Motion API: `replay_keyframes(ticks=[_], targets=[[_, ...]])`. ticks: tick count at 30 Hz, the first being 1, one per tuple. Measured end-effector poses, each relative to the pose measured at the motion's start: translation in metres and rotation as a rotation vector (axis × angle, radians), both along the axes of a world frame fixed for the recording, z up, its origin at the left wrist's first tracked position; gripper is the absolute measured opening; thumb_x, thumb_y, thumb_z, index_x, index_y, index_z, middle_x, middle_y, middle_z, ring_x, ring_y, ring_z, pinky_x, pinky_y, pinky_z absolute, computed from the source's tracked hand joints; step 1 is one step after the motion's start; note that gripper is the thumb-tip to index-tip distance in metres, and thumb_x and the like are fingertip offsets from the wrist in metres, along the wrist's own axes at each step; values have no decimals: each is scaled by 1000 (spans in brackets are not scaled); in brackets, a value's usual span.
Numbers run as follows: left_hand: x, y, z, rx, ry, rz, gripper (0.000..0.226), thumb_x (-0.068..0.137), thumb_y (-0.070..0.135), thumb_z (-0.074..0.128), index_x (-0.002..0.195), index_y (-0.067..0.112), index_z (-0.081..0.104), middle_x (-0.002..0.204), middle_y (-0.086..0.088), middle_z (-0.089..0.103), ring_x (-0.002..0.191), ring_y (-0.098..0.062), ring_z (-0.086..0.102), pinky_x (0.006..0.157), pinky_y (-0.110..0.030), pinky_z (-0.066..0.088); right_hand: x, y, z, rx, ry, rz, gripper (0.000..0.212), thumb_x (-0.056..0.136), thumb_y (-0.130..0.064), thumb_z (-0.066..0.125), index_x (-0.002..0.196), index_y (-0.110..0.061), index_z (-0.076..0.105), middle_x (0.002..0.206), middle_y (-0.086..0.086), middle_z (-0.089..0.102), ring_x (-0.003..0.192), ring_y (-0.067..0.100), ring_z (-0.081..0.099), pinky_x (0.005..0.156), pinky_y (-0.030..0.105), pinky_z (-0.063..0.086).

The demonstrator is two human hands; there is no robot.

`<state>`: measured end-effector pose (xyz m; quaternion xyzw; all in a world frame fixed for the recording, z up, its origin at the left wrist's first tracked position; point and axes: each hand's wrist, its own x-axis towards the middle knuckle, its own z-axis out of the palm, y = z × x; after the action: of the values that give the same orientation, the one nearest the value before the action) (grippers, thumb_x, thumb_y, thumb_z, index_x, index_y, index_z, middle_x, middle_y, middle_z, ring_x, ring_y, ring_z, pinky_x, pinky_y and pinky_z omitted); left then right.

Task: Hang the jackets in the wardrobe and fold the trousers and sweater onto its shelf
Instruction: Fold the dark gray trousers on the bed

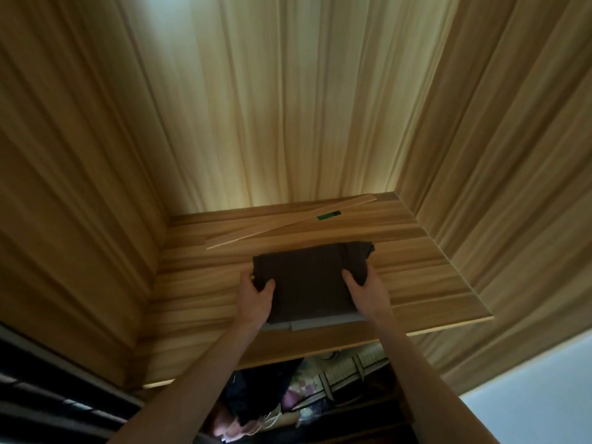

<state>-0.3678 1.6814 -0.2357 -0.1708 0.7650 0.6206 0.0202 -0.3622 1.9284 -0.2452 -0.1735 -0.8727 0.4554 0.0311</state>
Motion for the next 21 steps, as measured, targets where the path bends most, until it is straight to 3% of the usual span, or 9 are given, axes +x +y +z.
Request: replay_keyframes(ticks=[3,6,9,11,14,17,21], targets=[[2,2,2,-134,16,-2,38,100,22,66,129,26,42,114,6,56,121,-27,61,91,-37,55,6,-9,-4,62,20,-118,61,96,-49,68,140,-15,44,127,8,60,120,35,62,95,48,53],[9,3,4,-557,147,-3,59,99,29,65,151,17,38,143,-8,47,136,-30,46,112,-48,45,11,-16,-3,344,169,-186,76,88,-42,77,145,-12,36,142,14,41,132,38,47,106,54,45],[14,8,8,-793,347,-138,57,105,35,53,157,18,36,160,-9,37,148,-29,34,124,-48,31,3,-11,1,541,273,7,79,95,-40,68,159,-15,29,165,13,24,152,34,26,119,55,33],[13,10,3,-888,343,-284,59,110,42,40,163,19,27,169,-6,25,156,-26,20,130,-46,17,-7,-6,1,609,220,134,74,102,-46,56,163,-16,26,172,11,16,160,30,13,126,52,21],[10,9,-11,-935,192,-392,65,110,54,20,167,24,10,175,-3,5,161,-21,2,132,-40,1,-17,1,-6,471,40,247,75,107,-55,40,166,-18,15,174,7,14,160,28,14,129,48,19],[8,5,-19,-902,121,-394,71,106,63,15,167,30,3,175,0,-3,162,-22,-1,130,-39,0,-21,5,-17,292,-53,265,80,105,-60,39,167,-19,8,175,2,10,159,25,16,125,45,25],[7,5,-23,-907,109,-390,72,105,65,15,167,32,1,175,1,-5,162,-21,-1,130,-40,1,-23,9,-26,225,-61,259,85,104,-63,42,167,-20,6,175,0,7,160,23,12,127,43,20]])
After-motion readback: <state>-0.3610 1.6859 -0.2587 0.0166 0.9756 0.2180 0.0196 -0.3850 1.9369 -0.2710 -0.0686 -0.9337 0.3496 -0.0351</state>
